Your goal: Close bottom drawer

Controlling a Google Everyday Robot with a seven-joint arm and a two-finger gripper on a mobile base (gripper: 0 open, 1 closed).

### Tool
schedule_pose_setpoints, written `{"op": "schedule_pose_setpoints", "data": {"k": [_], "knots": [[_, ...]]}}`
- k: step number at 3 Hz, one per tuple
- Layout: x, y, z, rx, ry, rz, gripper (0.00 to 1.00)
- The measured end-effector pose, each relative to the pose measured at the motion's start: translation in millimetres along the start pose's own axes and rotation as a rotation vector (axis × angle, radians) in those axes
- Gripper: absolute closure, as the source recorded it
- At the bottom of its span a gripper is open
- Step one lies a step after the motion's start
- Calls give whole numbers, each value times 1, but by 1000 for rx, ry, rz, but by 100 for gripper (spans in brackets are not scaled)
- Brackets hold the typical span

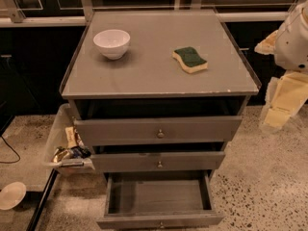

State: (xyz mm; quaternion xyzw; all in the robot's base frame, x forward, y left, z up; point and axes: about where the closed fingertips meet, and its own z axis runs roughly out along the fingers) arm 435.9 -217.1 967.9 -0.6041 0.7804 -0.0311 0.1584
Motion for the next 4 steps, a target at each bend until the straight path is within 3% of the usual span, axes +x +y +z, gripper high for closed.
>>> {"op": "schedule_pose_setpoints", "data": {"k": [2,3,4], "knots": [[36,42,72,-85,-30,0,0],[60,66,116,-97,-76,-24,17],[85,86,163,-101,-168,-34,41]]}}
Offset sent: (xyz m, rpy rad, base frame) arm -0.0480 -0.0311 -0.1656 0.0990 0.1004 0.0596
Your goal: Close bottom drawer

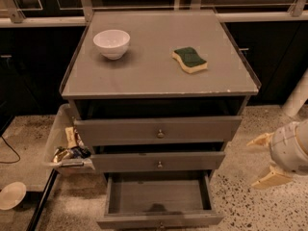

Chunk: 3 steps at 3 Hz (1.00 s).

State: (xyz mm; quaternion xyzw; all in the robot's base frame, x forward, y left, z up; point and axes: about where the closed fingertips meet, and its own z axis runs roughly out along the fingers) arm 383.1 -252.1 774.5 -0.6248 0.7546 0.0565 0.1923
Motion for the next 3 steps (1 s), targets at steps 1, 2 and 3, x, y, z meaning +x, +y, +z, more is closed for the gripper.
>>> {"op": "schedule_pose_setpoints", "data": {"k": [1,2,3], "knots": [[18,3,18,-23,-29,-14,64],[19,3,20,-26,-30,-14,87],[23,8,31,-35,-45,-11,100]]}}
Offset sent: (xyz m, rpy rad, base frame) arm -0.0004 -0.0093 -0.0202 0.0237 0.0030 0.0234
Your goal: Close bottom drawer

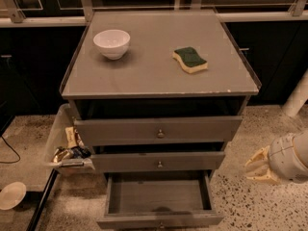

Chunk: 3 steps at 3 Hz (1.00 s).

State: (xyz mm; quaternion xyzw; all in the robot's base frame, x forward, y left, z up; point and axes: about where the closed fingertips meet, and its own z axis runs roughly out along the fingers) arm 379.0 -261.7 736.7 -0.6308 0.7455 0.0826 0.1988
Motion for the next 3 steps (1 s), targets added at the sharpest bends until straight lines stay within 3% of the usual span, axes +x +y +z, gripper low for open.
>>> {"op": "schedule_pose_setpoints", "data": {"k": [2,3], "knots": [[52,29,118,-56,-169,105,100],[76,34,177,-47,-234,117,100]]}}
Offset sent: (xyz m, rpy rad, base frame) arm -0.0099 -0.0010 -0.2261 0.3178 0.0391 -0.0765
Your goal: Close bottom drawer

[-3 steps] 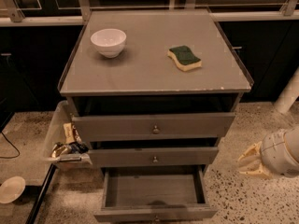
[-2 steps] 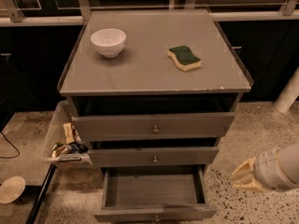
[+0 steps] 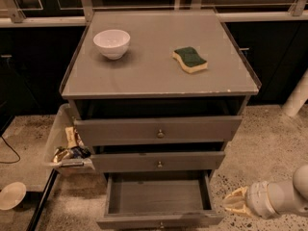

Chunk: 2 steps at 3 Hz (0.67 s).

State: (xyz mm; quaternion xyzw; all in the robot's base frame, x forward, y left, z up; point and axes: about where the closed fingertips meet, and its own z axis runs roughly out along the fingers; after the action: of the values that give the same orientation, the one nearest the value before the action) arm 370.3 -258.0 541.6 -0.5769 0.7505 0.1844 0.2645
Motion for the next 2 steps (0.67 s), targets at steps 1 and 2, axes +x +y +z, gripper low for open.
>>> {"op": "schedule_pose_setpoints", "data": {"k": [1,2], "knots": [[31,2,48,-35,-29,17,100],[31,2,48,-35,-29,17,100]]}}
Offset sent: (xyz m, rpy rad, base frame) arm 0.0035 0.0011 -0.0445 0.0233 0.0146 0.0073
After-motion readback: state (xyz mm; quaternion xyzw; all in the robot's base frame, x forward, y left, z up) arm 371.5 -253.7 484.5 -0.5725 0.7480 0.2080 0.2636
